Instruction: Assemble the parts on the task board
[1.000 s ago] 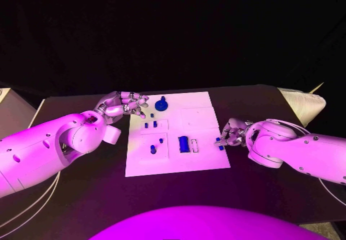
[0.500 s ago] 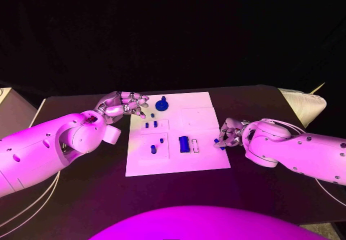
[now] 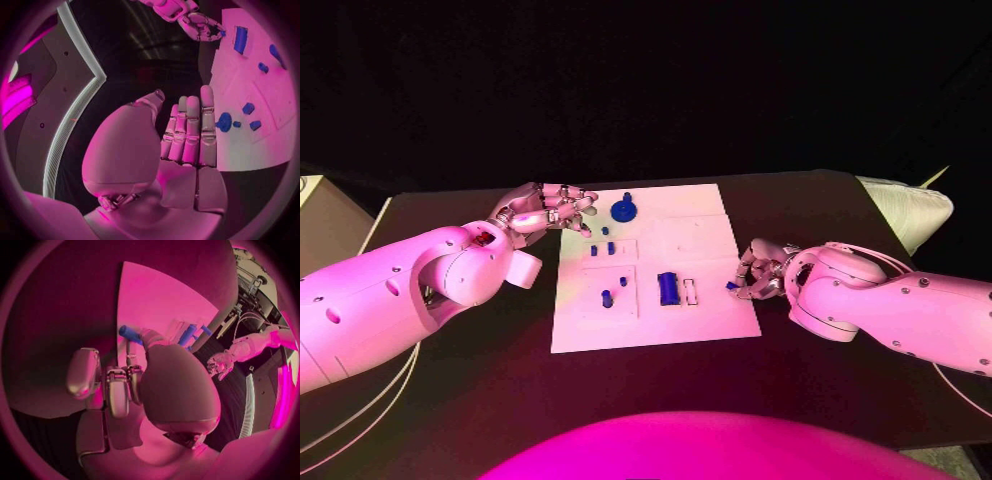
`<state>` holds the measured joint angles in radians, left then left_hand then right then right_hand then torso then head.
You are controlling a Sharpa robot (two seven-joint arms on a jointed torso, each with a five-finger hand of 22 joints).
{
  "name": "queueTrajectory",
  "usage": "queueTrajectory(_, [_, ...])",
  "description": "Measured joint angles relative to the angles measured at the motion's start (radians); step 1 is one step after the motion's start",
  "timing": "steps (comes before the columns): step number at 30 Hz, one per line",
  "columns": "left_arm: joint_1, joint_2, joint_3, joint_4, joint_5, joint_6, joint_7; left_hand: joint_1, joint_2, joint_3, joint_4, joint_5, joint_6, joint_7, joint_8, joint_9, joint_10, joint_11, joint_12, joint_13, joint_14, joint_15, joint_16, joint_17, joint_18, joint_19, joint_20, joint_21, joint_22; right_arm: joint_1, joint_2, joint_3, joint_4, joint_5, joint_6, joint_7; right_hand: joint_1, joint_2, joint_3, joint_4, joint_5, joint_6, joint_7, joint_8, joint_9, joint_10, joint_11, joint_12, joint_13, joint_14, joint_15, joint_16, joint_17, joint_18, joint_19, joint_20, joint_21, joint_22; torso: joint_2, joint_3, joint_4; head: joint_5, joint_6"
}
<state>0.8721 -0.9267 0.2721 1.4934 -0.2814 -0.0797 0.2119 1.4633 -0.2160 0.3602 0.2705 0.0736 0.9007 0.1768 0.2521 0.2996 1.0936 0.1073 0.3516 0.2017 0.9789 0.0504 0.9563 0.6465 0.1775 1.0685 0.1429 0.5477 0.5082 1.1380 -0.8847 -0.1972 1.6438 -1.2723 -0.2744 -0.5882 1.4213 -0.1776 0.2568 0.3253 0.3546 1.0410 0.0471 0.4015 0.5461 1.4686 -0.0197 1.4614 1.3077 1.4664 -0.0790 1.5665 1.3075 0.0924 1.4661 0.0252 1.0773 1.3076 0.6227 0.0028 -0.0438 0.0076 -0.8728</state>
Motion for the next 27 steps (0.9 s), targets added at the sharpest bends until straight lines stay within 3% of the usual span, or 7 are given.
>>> queueTrajectory(8, [0.0, 0.001, 0.0, 0.0, 0.0, 0.002, -0.001, 0.006, 0.006, 0.0, 0.0, 0.0, 0.0, 0.0, 0.006, 0.001, -0.004, 0.004, 0.005, 0.002, 0.0, 0.0, 0.0, 0.0, 0.0, -0.004, 0.004, 0.0, 0.002, 0.031, 0.004, 0.002, 0.033, 0.132, -0.026, 0.001, -0.016, -0.015, 0.031, -0.007, 0.004, -0.001, -0.001, 0.005, 0.013, 0.0, 0.0, 0.0, 0.0, 0.0, 0.0, 0.0, 0.0, 0.0, 0.0, 0.0, 0.0, 0.0, 0.0, -0.0002, 0.0, -0.001, 0.0])
queueTrajectory(13, [0.0, 0.001, 0.0, 0.0, 0.0, 0.003, -0.002, 0.006, 0.006, 0.0, 0.0, 0.0, 0.0, 0.0, 0.006, 0.001, -0.004, 0.004, 0.005, 0.002, 0.0, 0.0, 0.0, 0.0, 0.0, -0.004, 0.004, 0.0, 0.002, 0.038, 0.026, 0.003, 0.036, 0.19, -0.037, 0.004, -0.037, -0.015, 0.049, -0.011, 0.004, -0.001, -0.001, 0.005, 0.015, 0.0, 0.0, 0.0, 0.0, 0.0, 0.0, 0.0, 0.0, 0.0, 0.0, 0.0, 0.0, 0.0, 0.0, -0.0002, 0.0003, -0.001, 0.0])
queueTrajectory(18, [0.0, 0.001, 0.0, 0.0, 0.0, 0.004, -0.003, 0.006, 0.006, 0.0, 0.0, 0.0, 0.0, 0.0, 0.006, 0.001, -0.004, 0.004, 0.005, 0.002, 0.0, 0.0, 0.0, 0.0, 0.0, -0.004, 0.004, 0.0, 0.002, 0.04, 0.072, 0.002, 0.014, 0.24, -0.042, 0.006, -0.069, -0.023, 0.086, -0.034, -0.016, -0.002, -0.001, 0.012, 0.019, 0.0, 0.0, 0.0, 0.0, 0.0, 0.0, 0.0, 0.0, 0.0, 0.0, 0.0, 0.0, 0.0, 0.0, -0.0004, 0.0005, -0.002, 0.0])
queueTrajectory(27, [0.0, 0.002, 0.0, 0.001, 0.0, 0.008, -0.005, 0.006, 0.006, 0.0, 0.0, 0.0, 0.0, 0.0, 0.006, 0.001, -0.003, 0.004, 0.005, 0.002, 0.0, 0.0, 0.0, -0.001, 0.0, -0.004, 0.004, 0.0, 0.003, 0.031, 0.131, -0.001, -0.037, 0.272, -0.043, 0.002, -0.108, -0.025, 0.101, -0.041, -0.047, -0.002, 0.0, 0.02, 0.027, 0.0, 0.0, 0.0, 0.0, 0.0, 0.0, 0.0, 0.0, 0.0, 0.0, 0.0, -0.003, 0.0, 0.0, 0.0001, 0.0006, -0.002, 0.0])
